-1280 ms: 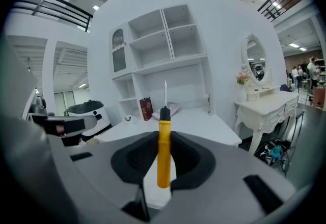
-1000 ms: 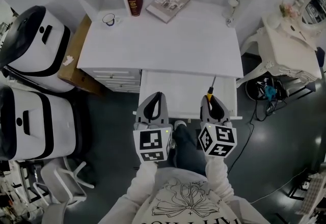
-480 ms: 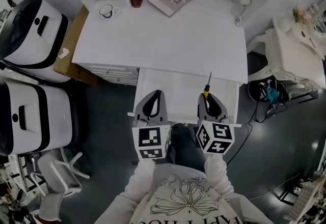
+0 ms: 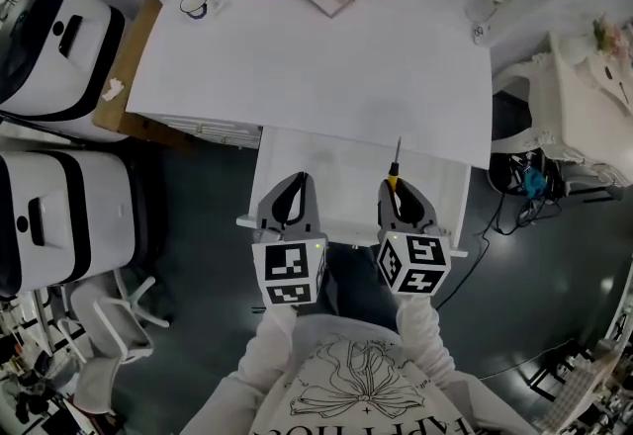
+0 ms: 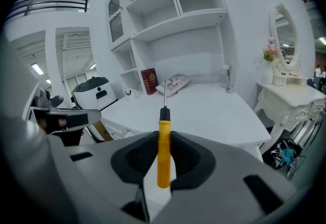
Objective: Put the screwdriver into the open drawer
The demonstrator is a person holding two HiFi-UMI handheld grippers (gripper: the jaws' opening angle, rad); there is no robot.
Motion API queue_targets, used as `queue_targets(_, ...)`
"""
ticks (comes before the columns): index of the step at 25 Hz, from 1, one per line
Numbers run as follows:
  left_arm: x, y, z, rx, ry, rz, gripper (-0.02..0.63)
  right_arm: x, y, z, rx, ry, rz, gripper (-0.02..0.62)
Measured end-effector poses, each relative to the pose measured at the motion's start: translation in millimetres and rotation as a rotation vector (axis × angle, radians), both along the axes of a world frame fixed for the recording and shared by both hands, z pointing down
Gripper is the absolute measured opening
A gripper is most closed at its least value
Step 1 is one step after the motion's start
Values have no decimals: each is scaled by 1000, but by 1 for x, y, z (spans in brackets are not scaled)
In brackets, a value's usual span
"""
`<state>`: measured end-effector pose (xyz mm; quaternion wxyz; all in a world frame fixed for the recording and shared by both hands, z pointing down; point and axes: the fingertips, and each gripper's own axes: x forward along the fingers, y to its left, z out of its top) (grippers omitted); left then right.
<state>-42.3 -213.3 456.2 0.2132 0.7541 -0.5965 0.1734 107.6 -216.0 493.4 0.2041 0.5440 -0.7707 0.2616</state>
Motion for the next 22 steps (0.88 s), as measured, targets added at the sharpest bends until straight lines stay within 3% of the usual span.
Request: queue_targets(22,4,-26,93,-170,-19,-24,11,-19,-7,118,-227,68,-228,71)
